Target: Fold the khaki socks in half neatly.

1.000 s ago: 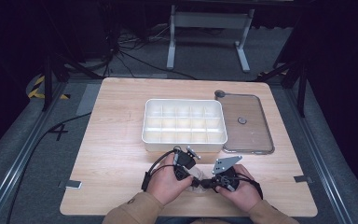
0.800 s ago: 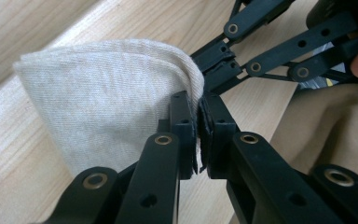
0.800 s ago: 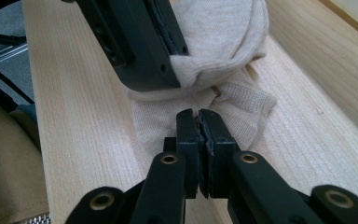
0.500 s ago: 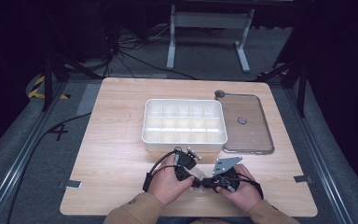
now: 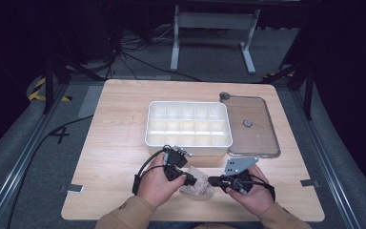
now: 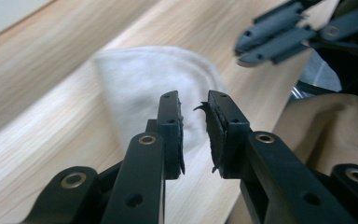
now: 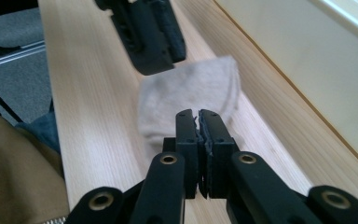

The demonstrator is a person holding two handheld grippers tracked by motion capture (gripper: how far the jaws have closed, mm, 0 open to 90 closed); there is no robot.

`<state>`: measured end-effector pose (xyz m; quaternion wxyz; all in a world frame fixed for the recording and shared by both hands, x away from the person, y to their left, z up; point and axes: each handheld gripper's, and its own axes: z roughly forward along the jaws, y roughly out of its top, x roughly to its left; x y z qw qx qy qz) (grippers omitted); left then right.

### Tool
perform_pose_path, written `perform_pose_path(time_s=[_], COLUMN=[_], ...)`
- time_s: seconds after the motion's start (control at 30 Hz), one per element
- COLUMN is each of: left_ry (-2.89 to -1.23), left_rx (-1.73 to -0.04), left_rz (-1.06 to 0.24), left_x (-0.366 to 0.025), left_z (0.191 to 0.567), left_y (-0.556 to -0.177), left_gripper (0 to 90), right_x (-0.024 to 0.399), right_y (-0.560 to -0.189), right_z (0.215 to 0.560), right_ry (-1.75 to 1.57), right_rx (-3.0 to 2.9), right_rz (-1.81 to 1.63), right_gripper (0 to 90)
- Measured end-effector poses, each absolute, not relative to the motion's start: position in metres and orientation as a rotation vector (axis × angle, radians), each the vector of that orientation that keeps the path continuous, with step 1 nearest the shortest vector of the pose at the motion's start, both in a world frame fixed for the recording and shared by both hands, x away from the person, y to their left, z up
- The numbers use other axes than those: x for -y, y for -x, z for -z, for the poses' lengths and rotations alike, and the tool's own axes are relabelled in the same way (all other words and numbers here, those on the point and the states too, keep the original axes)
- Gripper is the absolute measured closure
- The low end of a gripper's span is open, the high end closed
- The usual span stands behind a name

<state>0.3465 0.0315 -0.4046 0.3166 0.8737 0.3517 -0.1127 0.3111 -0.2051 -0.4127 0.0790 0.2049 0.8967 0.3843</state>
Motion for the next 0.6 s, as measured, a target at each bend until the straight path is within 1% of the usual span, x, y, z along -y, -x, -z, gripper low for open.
perform_pose_path(time_s=[0.13,0.33,0.47,0.6], left_ry=[-2.282,-2.289,-2.298,-2.302], left_rx=[-0.939,-0.982,-1.007,-1.017], left_rz=[0.258,0.248,0.278,0.300], left_x=[-0.041,-0.050,-0.050,-0.049], left_z=[0.404,0.408,0.420,0.425], left_y=[-0.346,-0.347,-0.351,-0.353], left_gripper=[75.0,74.9,76.4,77.5], right_x=[0.193,0.178,0.176,0.181], right_y=[-0.311,-0.309,-0.311,-0.315], right_z=[0.417,0.425,0.431,0.436], right_ry=[-0.582,-0.533,-0.541,-0.575], right_rx=[-2.700,-2.731,-2.747,-2.756], right_rz=[-1.170,-1.160,-1.127,-1.093], right_gripper=[86.9,86.8,86.5,86.6])
